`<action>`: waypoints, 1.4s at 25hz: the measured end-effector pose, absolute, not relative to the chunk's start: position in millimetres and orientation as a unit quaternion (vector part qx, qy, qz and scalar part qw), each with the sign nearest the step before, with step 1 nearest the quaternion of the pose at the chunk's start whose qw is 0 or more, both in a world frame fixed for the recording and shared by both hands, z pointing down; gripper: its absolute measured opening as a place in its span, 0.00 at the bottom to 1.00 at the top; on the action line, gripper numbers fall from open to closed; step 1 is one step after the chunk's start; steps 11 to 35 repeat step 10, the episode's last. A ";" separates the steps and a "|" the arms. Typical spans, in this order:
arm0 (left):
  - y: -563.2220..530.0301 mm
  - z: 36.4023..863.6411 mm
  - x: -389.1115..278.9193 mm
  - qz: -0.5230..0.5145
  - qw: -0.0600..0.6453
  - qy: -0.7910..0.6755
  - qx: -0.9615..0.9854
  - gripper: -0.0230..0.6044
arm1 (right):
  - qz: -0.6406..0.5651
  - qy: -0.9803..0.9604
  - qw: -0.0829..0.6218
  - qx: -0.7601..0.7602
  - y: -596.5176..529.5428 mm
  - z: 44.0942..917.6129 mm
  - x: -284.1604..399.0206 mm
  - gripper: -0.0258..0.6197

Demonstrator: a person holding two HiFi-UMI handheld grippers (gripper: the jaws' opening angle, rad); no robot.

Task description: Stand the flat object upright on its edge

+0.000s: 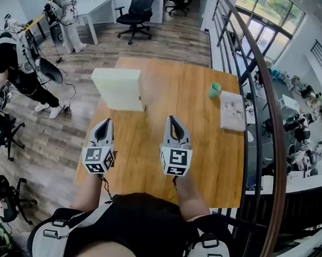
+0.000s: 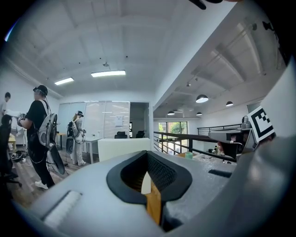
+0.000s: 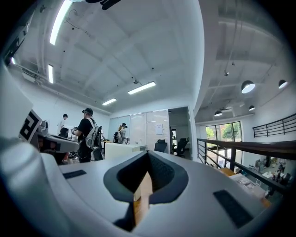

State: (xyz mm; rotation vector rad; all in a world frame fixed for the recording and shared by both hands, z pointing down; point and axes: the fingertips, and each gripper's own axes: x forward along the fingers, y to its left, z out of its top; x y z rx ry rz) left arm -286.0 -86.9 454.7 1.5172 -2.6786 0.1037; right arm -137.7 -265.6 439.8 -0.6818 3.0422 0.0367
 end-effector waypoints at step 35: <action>-101.1 451.2 -272.1 0.025 0.030 -0.861 0.508 0.04 | -0.001 0.977 0.014 -0.213 -272.3 442.7 -127.3 0.05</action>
